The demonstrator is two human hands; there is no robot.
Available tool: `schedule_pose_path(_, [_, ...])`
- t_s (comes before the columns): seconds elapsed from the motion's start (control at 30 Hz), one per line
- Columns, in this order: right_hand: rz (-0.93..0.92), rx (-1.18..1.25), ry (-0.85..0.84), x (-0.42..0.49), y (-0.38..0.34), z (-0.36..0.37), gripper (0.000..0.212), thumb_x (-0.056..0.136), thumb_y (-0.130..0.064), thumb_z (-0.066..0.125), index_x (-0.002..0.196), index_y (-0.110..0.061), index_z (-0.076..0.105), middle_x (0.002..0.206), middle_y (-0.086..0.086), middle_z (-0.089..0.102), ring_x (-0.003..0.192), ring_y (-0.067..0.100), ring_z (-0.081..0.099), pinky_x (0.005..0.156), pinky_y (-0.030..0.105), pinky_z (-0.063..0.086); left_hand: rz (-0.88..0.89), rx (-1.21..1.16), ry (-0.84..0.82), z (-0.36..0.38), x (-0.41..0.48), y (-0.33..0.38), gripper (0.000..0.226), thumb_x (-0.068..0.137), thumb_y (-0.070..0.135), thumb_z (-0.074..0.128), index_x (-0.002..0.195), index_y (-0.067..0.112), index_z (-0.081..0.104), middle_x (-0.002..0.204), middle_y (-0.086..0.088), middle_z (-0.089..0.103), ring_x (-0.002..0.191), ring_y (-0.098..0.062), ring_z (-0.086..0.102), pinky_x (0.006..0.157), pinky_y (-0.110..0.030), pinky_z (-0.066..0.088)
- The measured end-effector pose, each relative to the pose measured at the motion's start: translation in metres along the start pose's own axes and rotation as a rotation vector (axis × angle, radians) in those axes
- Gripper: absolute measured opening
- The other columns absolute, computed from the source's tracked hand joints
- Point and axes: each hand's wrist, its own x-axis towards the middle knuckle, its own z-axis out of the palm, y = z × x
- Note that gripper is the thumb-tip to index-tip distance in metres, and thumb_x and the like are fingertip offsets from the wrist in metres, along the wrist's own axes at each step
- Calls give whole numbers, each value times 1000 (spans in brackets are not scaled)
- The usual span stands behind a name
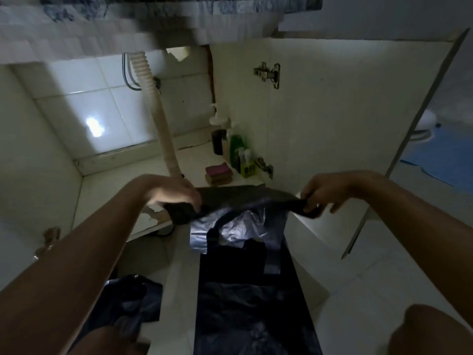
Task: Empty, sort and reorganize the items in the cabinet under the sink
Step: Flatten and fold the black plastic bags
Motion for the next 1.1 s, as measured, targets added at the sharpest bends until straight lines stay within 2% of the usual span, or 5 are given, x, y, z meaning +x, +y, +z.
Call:
schedule_pose_path(0.23, [355, -138, -323, 37, 27, 80, 41, 82, -31, 74, 118, -19, 60, 127, -4, 62, 101, 15, 71, 96, 38, 53, -340, 4, -360, 88, 51, -20, 22, 85, 25, 70, 104, 15, 65, 111, -5, 60, 106, -25, 59, 98, -39, 51])
schedule_pose_path(0.43, [356, -240, -490, 54, 45, 149, 28, 94, -14, 62, 120, -14, 55, 129, 8, 46, 77, 13, 54, 38, 14, 46, -380, 100, -567, 151, 60, -22, 19, 93, 25, 62, 108, 18, 52, 119, -6, 45, 101, -26, 46, 98, -39, 45])
schedule_pose_path(0.57, [354, -198, -527, 88, 73, 199, 26, 91, -13, 66, 115, -17, 56, 122, 4, 46, 110, 21, 52, 78, 24, 57, -364, 150, -592, 188, 72, -34, 18, 95, 23, 56, 105, 11, 48, 85, -3, 44, 69, -15, 44, 59, -23, 42])
schedule_pose_path(0.77, [370, -79, -335, 107, 122, 259, 39, 62, -35, 79, 97, -21, 70, 96, -2, 73, 78, 13, 72, 56, 20, 55, -391, 214, -559, 237, 91, -64, 48, 85, 34, 64, 124, 7, 58, 103, -11, 54, 67, -16, 50, 57, -23, 43])
schedule_pose_path(1.1, [380, -330, -650, 112, 129, 305, 31, 88, -26, 71, 112, -7, 64, 117, 10, 67, 99, 22, 65, 90, 31, 53, -335, 144, -612, 296, 102, -92, 56, 84, 44, 70, 133, 20, 58, 137, -5, 53, 114, -24, 58, 66, -23, 49])
